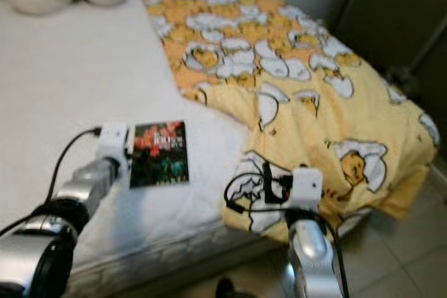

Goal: Clean up the room

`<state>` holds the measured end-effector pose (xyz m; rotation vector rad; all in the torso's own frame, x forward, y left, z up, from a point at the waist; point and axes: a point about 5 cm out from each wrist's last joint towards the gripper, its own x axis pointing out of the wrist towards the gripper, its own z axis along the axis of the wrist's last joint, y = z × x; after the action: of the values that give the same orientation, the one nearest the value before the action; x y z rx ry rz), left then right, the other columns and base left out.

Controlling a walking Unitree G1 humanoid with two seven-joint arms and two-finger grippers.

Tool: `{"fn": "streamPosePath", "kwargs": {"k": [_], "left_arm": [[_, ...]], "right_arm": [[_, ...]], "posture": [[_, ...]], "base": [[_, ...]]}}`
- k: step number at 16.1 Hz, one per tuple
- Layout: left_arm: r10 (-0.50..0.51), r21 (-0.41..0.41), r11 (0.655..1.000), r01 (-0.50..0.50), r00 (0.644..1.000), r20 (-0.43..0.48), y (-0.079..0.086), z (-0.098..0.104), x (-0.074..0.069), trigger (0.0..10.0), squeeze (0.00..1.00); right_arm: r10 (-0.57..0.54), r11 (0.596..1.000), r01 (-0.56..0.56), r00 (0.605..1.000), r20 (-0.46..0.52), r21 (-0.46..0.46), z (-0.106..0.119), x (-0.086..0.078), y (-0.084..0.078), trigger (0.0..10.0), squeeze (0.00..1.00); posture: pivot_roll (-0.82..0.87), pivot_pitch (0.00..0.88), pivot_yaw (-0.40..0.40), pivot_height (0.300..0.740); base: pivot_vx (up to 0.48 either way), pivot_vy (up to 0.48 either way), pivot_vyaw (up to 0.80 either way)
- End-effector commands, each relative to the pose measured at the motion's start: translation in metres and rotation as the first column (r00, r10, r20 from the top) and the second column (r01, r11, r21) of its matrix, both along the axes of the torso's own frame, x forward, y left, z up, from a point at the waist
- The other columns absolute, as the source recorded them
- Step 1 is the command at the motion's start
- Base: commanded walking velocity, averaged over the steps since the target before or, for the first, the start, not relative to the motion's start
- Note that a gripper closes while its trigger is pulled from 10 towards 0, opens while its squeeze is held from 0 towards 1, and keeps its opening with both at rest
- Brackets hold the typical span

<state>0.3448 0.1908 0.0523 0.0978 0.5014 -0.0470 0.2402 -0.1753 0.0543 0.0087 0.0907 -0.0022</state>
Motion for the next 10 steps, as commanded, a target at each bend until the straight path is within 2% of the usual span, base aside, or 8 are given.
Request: {"fn": "streamPosePath", "kwargs": {"k": [1,4,5,6,9,10], "left_arm": [[-0.011,0.023,1.000,0.011,1.000,-0.009,-0.008,-0.002,0.001,10.0,0.00],[0.020,0.010,1.000,-0.020,0.999,-0.028,-0.012,-0.009,-0.003,10.0,0.00],[0.037,-0.062,0.997,-0.039,0.999,-0.038,-0.017,-0.012,-0.005,10.0,0.00],[0.041,-0.125,0.991,-0.046,0.998,-0.041,-0.022,-0.013,-0.005,10.0,0.00],[0.042,-0.196,0.980,-0.044,0.999,-0.018,-0.028,-0.012,-0.004,10.0,0.00],[0.018,-0.165,0.986,-0.020,1.000,-0.015,-0.030,-0.013,-0.005,10.0,0.00]], "right_arm": [[-0.001,0.999,0.000,1.000,-0.007,-0.034,0.005,-0.007,-0.010,10.0,0.00],[-0.010,0.996,0.006,0.999,-0.045,-0.086,0.006,-0.026,-0.028,10.0,0.00],[-0.016,0.995,0.011,0.998,-0.055,-0.095,0.009,-0.032,-0.033,10.0,0.00],[-0.009,0.995,0.003,0.998,-0.064,-0.102,0.011,-0.037,-0.034,10.0,0.00],[-0.005,0.994,-0.005,0.996,-0.090,-0.110,0.012,-0.044,-0.036,10.0,0.00],[-0.013,0.994,0.004,0.997,-0.078,-0.111,0.014,-0.044,-0.036,10.0,0.00]], "posture": [[-0.12,0.092,-0.066,0.740],[-0.17,0.117,-0.091,0.740],[-0.20,0.130,-0.108,0.740],[-0.22,0.134,-0.113,0.740],[-0.22,0.136,-0.118,0.740],[-0.22,0.137,-0.119,0.740]], "base": [[0.000,0.000,0.00],[0.000,0.000,0.00],[0.000,0.000,0.00],[0.000,0.000,0.00],[0.000,0.000,0.00],[0.000,0.000,0.00]]}}
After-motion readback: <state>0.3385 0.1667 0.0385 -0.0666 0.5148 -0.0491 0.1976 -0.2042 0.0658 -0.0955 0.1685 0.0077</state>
